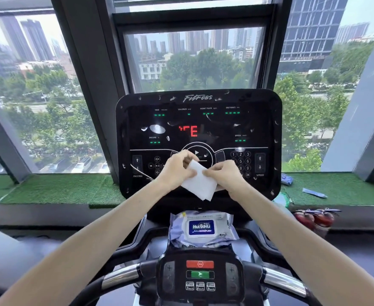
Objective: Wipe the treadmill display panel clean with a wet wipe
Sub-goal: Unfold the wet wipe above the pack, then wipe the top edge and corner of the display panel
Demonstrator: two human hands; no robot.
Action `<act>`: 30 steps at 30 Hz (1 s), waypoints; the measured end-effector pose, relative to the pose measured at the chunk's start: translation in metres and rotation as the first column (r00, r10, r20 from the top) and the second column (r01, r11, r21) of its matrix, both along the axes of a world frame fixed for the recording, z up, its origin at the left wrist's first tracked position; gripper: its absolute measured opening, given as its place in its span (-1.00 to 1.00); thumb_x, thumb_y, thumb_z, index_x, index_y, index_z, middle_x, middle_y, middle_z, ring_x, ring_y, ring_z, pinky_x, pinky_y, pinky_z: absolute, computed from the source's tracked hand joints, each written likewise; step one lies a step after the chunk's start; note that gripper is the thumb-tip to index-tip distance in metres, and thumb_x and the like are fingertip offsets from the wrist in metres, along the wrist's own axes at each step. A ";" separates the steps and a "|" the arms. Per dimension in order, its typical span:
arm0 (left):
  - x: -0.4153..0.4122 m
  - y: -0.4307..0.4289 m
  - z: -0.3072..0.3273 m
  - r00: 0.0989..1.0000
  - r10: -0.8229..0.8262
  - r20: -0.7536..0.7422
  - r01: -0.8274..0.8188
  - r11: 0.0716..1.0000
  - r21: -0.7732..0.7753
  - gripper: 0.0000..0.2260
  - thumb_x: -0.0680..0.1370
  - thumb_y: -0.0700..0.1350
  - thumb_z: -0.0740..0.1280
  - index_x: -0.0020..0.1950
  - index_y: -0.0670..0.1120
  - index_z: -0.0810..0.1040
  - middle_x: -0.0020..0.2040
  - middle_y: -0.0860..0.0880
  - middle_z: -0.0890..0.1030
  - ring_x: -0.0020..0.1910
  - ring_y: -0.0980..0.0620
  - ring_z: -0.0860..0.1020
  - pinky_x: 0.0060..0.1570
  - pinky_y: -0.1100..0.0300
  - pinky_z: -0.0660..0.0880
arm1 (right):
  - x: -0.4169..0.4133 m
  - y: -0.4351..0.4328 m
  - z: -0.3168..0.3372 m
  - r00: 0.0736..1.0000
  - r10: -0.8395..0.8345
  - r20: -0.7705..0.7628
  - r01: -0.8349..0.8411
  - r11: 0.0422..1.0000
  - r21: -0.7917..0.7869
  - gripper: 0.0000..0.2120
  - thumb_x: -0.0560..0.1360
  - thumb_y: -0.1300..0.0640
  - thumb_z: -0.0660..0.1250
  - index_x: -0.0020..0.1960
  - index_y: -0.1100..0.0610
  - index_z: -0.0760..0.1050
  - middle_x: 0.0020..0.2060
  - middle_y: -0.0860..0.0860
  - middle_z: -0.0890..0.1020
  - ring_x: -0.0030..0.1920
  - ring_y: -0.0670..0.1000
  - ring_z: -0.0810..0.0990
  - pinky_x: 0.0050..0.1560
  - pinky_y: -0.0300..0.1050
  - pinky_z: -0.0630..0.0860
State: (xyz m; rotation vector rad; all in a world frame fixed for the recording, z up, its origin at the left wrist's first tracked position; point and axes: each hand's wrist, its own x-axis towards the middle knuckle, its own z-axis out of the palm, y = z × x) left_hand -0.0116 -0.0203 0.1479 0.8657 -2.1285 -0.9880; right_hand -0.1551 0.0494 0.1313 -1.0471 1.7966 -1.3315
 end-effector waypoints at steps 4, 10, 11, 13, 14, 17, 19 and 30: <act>-0.015 0.018 -0.012 0.996 0.014 -0.089 -0.028 0.986 -0.162 -0.79 0.44 -0.30 0.39 0.03 -0.10 0.55 -0.14 0.05 0.55 -0.23 0.24 0.46 -0.16 0.46 0.40 | -0.001 -0.009 0.000 0.995 -0.077 0.070 0.074 0.997 0.035 -0.90 0.40 0.25 0.38 -0.24 0.30 0.58 -0.21 0.20 0.64 -0.19 0.11 0.66 -0.27 0.01 0.64; -0.020 0.025 -0.029 0.989 0.042 -0.143 -0.065 0.985 -0.158 -0.82 0.44 -0.19 0.44 0.03 -0.11 0.59 -0.08 0.06 0.58 -0.13 0.27 0.51 -0.14 0.41 0.41 | -0.002 -0.013 0.011 0.947 0.031 0.319 -0.052 0.997 0.058 -0.81 0.48 0.31 0.23 0.02 0.32 0.57 -0.09 0.27 0.65 -0.11 0.21 0.65 0.01 0.12 0.59; -0.019 0.024 -0.031 0.992 0.040 -0.117 -0.059 0.985 -0.164 -0.79 0.44 -0.15 0.46 0.05 -0.10 0.60 -0.07 0.06 0.57 -0.11 0.23 0.52 -0.12 0.38 0.42 | 0.000 -0.016 0.012 0.943 0.026 0.332 -0.054 0.996 0.075 -0.81 0.48 0.29 0.22 0.01 0.30 0.56 -0.07 0.29 0.65 -0.09 0.22 0.65 0.06 0.14 0.56; -0.014 0.021 -0.035 0.998 0.057 -0.022 -0.061 0.977 -0.203 -0.68 0.39 -0.10 0.51 0.11 -0.09 0.58 -0.03 0.05 0.53 -0.05 0.15 0.50 -0.02 0.33 0.42 | 0.006 -0.021 0.014 0.948 0.032 0.316 -0.070 0.991 0.111 -0.75 0.53 0.18 0.18 0.12 0.26 0.52 -0.07 0.27 0.65 -0.08 0.22 0.64 0.10 0.16 0.54; -0.011 0.019 -0.038 0.997 0.080 0.018 -0.074 0.972 -0.223 -0.64 0.36 -0.11 0.52 0.13 -0.09 0.57 -0.02 0.03 0.51 -0.03 0.12 0.48 0.02 0.31 0.41 | 0.010 -0.024 0.016 0.945 0.070 0.318 -0.115 0.985 0.127 -0.70 0.57 0.10 0.15 0.21 0.23 0.47 -0.09 0.25 0.65 -0.08 0.21 0.64 0.09 0.14 0.54; 0.006 0.011 -0.045 0.982 0.188 -0.035 -0.191 0.947 -0.257 -0.71 0.39 -0.27 0.47 0.07 -0.09 0.55 -0.06 0.00 0.50 -0.10 0.12 0.48 -0.08 0.36 0.39 | 0.025 -0.033 0.028 0.927 0.249 0.281 -0.308 0.933 0.187 -0.51 0.61 -0.11 0.05 0.38 0.20 0.25 -0.05 0.28 0.63 -0.02 0.23 0.63 0.08 0.11 0.54; 0.018 0.005 -0.042 0.957 0.263 -0.119 -0.283 0.937 -0.204 -0.80 0.45 -0.32 0.36 -0.02 -0.05 0.56 -0.10 0.02 0.55 -0.14 0.14 0.51 -0.16 0.40 0.39 | 0.037 -0.040 0.040 0.919 0.352 0.176 -0.387 0.889 0.244 -0.41 0.59 -0.19 -0.01 0.41 0.23 0.22 -0.11 0.24 0.65 -0.04 0.19 0.64 0.08 0.06 0.53; 0.096 -0.098 -0.009 0.622 0.474 -0.624 0.286 0.603 0.744 -0.78 0.50 -0.39 0.11 0.04 -0.32 0.49 -0.02 -0.23 0.52 0.02 -0.14 0.50 0.18 0.05 0.37 | 0.109 -0.114 0.054 0.941 0.338 0.023 -0.331 0.932 -0.151 -0.77 0.59 0.23 0.11 0.14 0.27 0.48 -0.09 0.28 0.63 -0.17 0.08 0.65 -0.19 -0.12 0.60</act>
